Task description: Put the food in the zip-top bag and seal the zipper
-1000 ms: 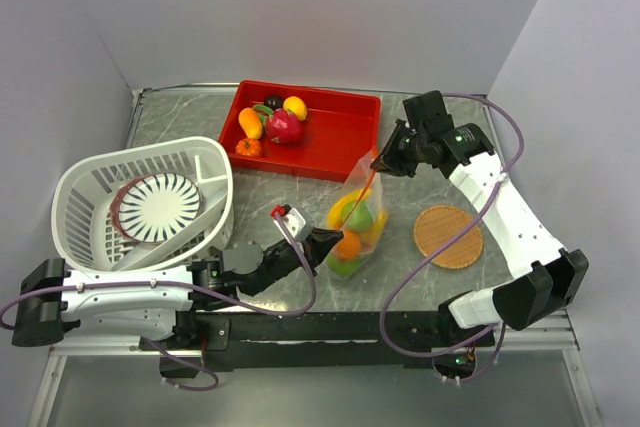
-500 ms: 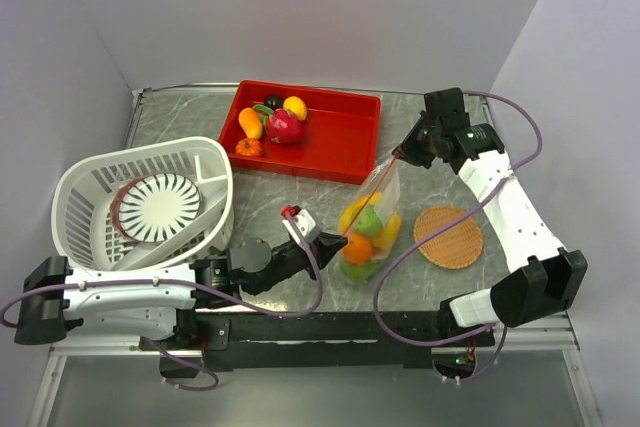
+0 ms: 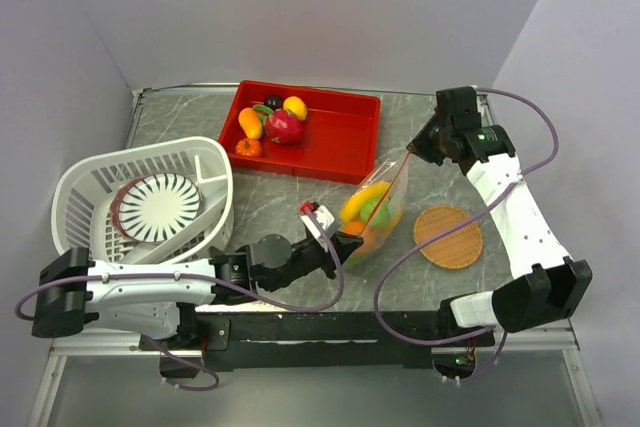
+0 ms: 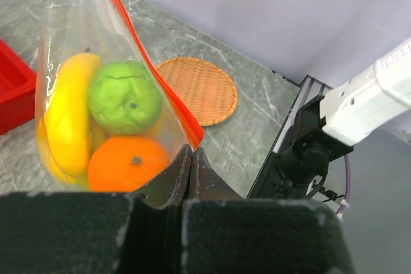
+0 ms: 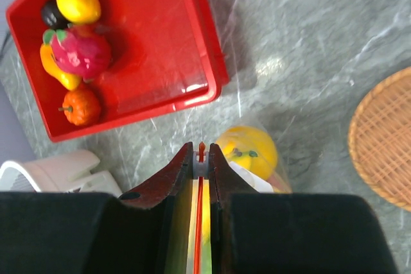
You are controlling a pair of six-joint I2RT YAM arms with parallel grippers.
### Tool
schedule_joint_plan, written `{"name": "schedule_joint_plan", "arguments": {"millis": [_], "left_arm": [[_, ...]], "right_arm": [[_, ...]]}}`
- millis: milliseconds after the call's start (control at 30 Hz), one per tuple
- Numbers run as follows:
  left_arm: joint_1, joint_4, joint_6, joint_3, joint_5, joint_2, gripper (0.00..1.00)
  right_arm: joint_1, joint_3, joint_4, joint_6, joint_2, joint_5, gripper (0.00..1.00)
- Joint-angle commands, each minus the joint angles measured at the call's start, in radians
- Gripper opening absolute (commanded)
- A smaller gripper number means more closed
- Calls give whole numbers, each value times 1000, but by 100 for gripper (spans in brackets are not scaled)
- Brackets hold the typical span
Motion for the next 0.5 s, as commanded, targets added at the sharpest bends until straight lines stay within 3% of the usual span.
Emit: {"name": "schedule_joint_plan", "arguments": {"millis": [0, 133, 267, 467], "left_arm": [[-34, 56, -39, 84, 108, 19, 1], [-25, 1, -67, 144, 23, 59, 1], [32, -109, -73, 314, -9, 191, 1], [107, -102, -133, 417, 103, 332, 1]], "right_arm": [[-53, 44, 201, -16, -34, 178, 0], [-86, 145, 181, -20, 11, 201, 0], [-145, 251, 207, -22, 112, 147, 0], [-165, 383, 183, -55, 247, 185, 0]]}}
